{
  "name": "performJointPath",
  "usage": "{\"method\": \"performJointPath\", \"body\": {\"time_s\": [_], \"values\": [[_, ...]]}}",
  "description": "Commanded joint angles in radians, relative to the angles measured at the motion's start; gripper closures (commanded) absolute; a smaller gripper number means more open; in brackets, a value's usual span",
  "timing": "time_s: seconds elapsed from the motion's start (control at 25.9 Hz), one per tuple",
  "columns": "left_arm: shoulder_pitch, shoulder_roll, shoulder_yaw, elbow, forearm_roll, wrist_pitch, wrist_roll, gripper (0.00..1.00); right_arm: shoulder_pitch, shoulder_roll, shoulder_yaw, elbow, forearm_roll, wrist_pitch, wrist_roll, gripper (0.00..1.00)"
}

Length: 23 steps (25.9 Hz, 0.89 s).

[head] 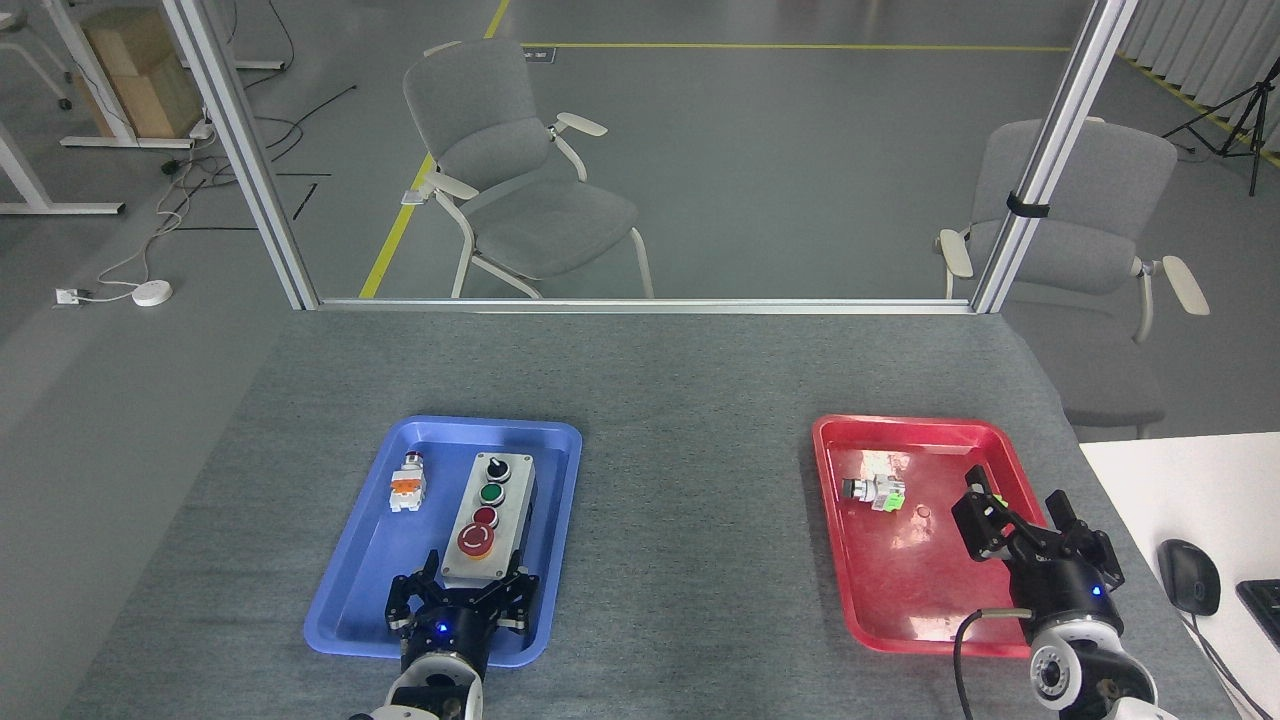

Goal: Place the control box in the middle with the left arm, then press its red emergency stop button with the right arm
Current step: 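Grasp the near end of the control box with the left gripper, then drag the control box off the blue tray to the table middle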

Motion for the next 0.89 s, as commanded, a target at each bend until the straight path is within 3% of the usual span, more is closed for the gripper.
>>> {"method": "performJointPath", "body": {"time_s": [0.0,0.15,0.23,0.43,0.5,0.62,0.85], "values": [[-0.039,-0.018,-0.001,0.057,0.002,-0.008,0.003,0.01,0.0,0.001,0.0,0.0,0.0,-0.001,-0.002,0.0],[-0.068,-0.018,-0.001,0.091,0.002,-0.01,0.004,0.02,0.003,0.002,0.002,0.0,0.0,-0.002,-0.002,0.0],[-0.077,-0.016,-0.001,0.106,0.002,-0.011,0.003,0.12,0.001,0.001,0.0,0.0,0.0,-0.002,-0.002,0.0],[-0.076,-0.006,-0.003,0.11,0.003,-0.048,0.001,0.79,-0.002,0.001,-0.002,0.0,0.0,-0.001,-0.002,0.0],[-0.077,-0.006,0.006,0.101,0.009,-0.059,0.003,0.96,-0.003,-0.001,-0.002,0.0,0.0,-0.001,-0.002,0.0],[-0.079,-0.001,0.013,0.032,0.058,-0.061,0.017,1.0,-0.003,-0.001,-0.002,0.0,0.0,-0.001,-0.002,0.0],[0.016,0.031,0.019,-0.305,0.158,-0.111,0.014,1.0,-0.002,-0.002,-0.002,0.0,0.0,-0.001,-0.002,0.0]]}}
